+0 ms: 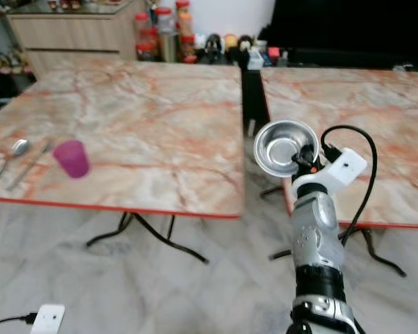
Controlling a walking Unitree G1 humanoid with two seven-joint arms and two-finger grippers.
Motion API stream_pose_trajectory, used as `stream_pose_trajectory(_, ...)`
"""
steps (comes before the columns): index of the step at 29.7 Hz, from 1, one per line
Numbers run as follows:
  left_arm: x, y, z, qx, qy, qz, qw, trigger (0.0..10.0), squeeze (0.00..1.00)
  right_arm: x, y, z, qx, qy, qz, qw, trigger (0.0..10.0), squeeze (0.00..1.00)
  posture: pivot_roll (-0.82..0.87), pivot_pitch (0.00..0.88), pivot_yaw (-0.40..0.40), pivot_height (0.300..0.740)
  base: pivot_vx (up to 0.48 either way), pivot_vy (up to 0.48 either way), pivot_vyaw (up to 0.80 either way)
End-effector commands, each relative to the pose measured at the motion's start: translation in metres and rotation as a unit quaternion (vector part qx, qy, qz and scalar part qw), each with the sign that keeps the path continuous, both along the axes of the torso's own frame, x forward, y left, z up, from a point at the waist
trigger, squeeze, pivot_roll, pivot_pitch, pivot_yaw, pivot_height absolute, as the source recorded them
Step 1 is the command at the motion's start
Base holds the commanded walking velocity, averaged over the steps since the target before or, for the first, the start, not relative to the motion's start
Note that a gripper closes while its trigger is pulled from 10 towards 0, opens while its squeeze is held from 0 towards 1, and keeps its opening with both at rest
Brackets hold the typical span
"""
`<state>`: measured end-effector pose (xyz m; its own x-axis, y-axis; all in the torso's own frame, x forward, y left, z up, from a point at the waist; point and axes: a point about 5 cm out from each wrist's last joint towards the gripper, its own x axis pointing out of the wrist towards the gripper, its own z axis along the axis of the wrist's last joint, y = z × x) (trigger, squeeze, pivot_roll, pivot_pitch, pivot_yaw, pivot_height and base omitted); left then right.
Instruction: Setting the table
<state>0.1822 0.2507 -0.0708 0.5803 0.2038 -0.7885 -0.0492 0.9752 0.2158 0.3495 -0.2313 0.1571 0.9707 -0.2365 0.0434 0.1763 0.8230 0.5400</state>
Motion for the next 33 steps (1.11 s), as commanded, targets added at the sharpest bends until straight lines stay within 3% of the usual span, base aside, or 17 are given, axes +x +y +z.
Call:
stream_pose_trajectory(1, -0.0038, 0.0072, 0.0002, 0.012, 0.009, -0.002, 1.0, 10.0, 0.0, 0.0012, 0.0031, 0.0063, -0.005, -0.01, 0.004, 1.0, 10.0, 0.0, 0.0, 0.076, -0.036, 0.74, 0.0, -0.311, 0.0)
stream_pose_trajectory(8, -0.0038, 0.0072, 0.0003, 0.012, 0.009, -0.002, 1.0, 10.0, 0.0, -0.0025, -0.0063, 0.0036, -0.014, -0.003, -0.006, 1.0, 10.0, 0.0, -0.01, 0.072, -0.034, 0.74, 0.0, -0.31, 0.0)
stream_pose_trajectory(18, -0.0043, 0.0072, 0.0002, 0.011, 0.007, -0.003, 1.0, 10.0, 0.0, -0.0016, -0.0029, 0.0036, -0.015, -0.003, 0.0, 1.0, 10.0, 0.0, -0.01, 0.064, -0.034, 0.74, 0.0, -0.3, 0.0)
stream_pose_trajectory(33, -0.0031, 0.0076, 0.0014, 0.004, -0.011, 0.011, 1.0, 10.0, 0.0, -0.0006, 0.0001, 0.0023, -0.008, 0.002, -0.003, 1.0, 10.0, 0.0, 0.0, 0.071, -0.03, 0.74, 0.091, 0.0, 0.0)
